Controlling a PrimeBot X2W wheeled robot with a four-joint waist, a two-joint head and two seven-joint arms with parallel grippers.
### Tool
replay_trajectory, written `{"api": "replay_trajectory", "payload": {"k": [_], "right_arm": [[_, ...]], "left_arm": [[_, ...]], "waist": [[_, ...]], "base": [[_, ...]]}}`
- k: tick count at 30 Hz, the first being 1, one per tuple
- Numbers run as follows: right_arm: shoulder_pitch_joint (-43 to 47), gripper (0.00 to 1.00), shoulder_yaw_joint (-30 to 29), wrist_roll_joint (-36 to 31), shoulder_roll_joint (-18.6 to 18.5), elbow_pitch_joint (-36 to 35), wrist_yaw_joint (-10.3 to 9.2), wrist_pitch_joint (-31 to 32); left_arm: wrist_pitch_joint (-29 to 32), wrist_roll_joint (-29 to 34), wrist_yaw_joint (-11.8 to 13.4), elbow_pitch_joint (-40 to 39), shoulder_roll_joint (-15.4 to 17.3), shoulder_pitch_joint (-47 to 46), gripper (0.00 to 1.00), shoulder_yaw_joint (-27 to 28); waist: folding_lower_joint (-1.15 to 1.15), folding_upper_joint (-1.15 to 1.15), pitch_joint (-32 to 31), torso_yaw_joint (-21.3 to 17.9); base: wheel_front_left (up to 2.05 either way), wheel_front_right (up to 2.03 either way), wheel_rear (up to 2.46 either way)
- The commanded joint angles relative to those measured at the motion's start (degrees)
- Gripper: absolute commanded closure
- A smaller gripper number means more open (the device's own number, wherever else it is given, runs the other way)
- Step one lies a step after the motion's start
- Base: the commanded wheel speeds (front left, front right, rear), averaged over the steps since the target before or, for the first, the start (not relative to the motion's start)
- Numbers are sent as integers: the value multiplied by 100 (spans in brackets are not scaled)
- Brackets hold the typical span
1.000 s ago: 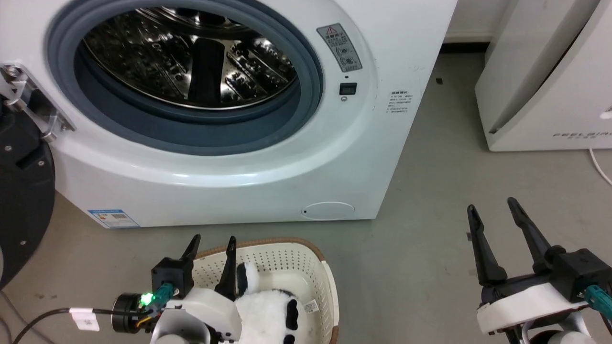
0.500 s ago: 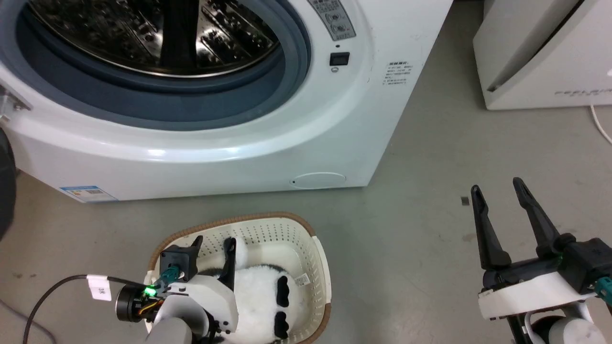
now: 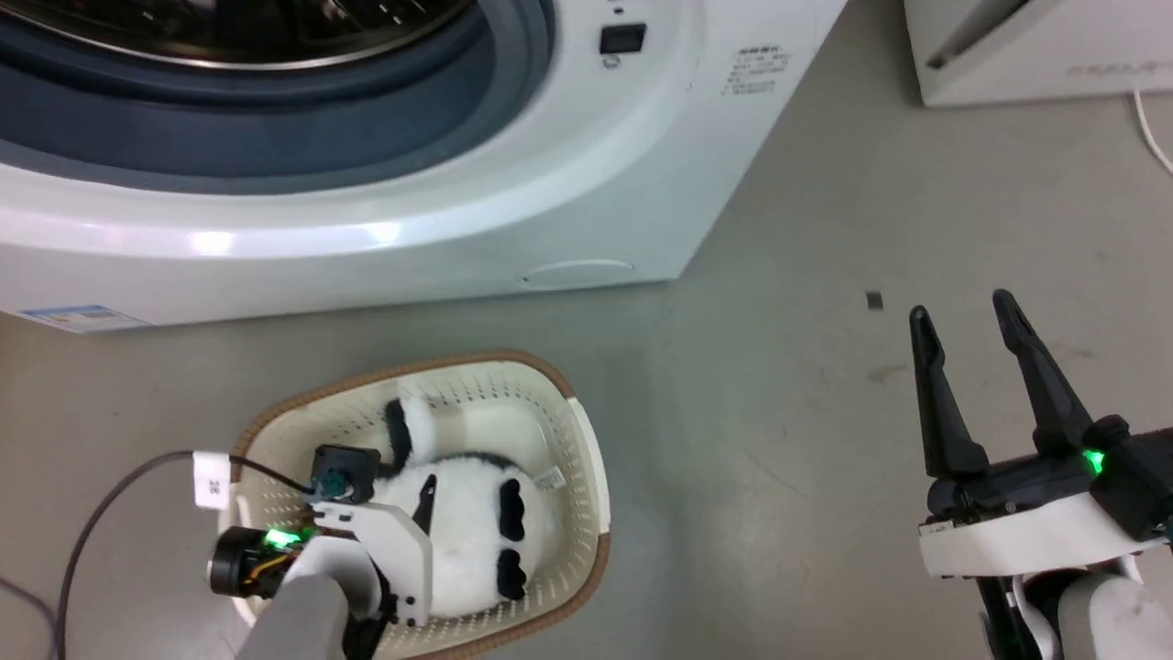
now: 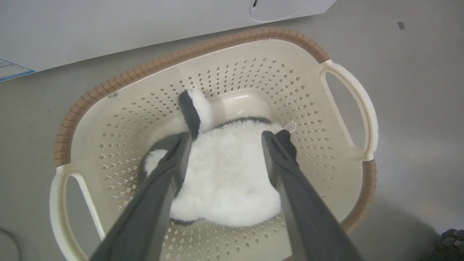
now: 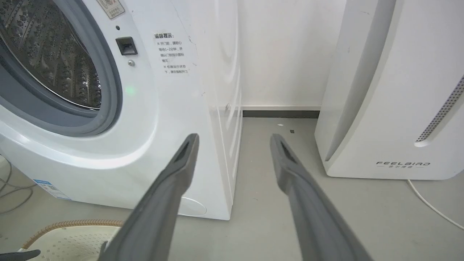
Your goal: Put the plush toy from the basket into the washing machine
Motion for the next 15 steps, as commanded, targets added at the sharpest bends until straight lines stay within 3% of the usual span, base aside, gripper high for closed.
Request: {"api": "replay_trajectory", "payload": {"k": [1,15], "right_arm": [[-118,0,-3,63,6,-52,-4,-64],[-334,0,-69,237,7,-214,-4,-219]], "left_arm": [[35,-56,-34,177,74,-182,0,-46],[356,-113,-140,1077,427,-853,0,-454]], "waist": [[-1,0,195,-113],[-1,0,1035,-406]], "base": [[0,0,0],[0,0,0]]}}
